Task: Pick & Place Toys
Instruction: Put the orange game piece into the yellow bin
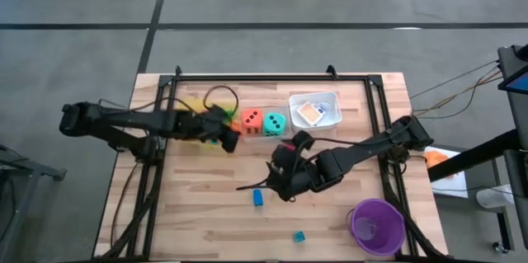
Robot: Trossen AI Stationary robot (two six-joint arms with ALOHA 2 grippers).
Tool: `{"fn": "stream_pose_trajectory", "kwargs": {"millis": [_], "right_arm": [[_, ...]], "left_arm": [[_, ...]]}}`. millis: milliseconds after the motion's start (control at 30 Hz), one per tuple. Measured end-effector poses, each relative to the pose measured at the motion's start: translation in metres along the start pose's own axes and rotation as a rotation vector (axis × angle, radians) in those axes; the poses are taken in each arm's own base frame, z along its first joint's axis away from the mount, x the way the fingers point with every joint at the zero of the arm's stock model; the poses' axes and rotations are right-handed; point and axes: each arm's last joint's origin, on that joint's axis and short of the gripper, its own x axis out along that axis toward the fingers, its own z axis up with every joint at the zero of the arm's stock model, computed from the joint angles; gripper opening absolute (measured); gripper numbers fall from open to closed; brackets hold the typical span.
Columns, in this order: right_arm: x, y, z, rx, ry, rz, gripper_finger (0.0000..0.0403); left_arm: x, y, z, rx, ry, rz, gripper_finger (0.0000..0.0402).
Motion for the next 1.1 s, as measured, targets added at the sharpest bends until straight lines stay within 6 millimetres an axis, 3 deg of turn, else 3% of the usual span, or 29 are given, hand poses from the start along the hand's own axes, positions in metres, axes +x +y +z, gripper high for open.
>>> {"fn": "stream_pose_trajectory", "kwargs": {"millis": [333,633,800,1100], "right_arm": [[0.001,0.01,-0.043,0.117,0.097,-0.014,0.0395],[0.019,0.007,-0.078,0.133,0.174,-0.072,0.0395],[0.025,0.007,-0.094,0.146,0.187,-0.087,0.0395],[0.032,0.016,-0.101,0.119,0.148,-0.008,0.0395]], "left_arm": [[0.002,0.066,0.006,-0.07,0.202,0.428,0.0121],[0.018,0.076,0.003,-0.014,0.324,0.508,0.0121],[0.023,0.096,0.006,-0.078,0.344,0.669,0.012],[0.038,0.129,0.024,-0.186,0.311,0.765,0.012]]}}
